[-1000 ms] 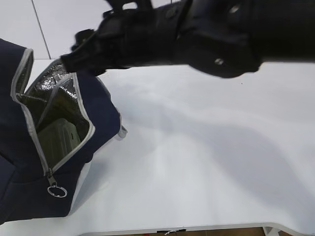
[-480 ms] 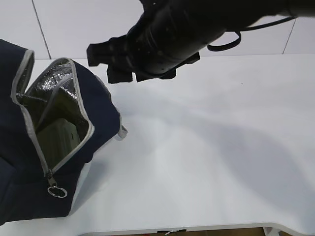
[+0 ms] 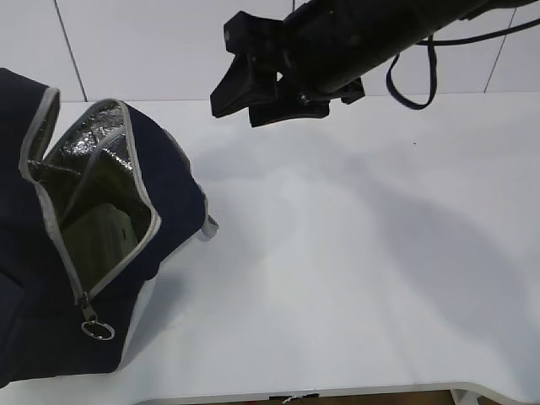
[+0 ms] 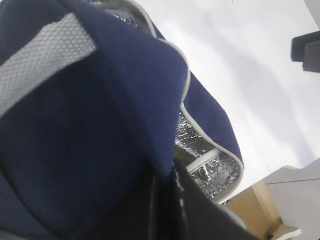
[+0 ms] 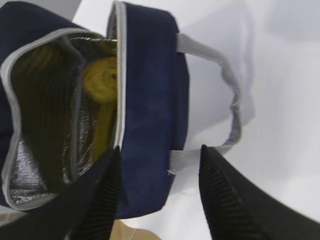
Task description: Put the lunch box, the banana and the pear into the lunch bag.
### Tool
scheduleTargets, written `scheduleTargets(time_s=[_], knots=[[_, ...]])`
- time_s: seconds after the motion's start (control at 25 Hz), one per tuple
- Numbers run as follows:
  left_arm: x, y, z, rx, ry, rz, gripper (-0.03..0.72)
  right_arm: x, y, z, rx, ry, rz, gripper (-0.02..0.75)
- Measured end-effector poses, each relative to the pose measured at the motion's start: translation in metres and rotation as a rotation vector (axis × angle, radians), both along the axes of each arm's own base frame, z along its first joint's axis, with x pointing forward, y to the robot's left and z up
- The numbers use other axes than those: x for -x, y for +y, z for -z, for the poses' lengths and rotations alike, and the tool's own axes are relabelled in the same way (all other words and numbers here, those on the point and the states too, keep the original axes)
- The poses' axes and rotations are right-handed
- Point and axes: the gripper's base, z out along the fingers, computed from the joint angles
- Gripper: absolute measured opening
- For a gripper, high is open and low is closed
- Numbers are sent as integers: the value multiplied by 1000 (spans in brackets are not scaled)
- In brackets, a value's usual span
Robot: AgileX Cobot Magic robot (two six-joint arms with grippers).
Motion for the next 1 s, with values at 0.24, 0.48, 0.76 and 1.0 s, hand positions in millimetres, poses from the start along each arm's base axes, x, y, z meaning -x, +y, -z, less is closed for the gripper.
scheduleTargets(time_s=[0.24,0.48,0.76,1.0], knots=[[2,-1,0,2,13,18,-14,-13,11,27,-49,47,-72,421],[2,-1,1,2,15,21,-14,-36,27,54,-85,101,-99,421],[2,-1,1,2,15,21,-14,-59,41,66,-108,105,-129,405],[2,-1,1,2,15,21,-14,-65,45,88,-95,149,-134,344]])
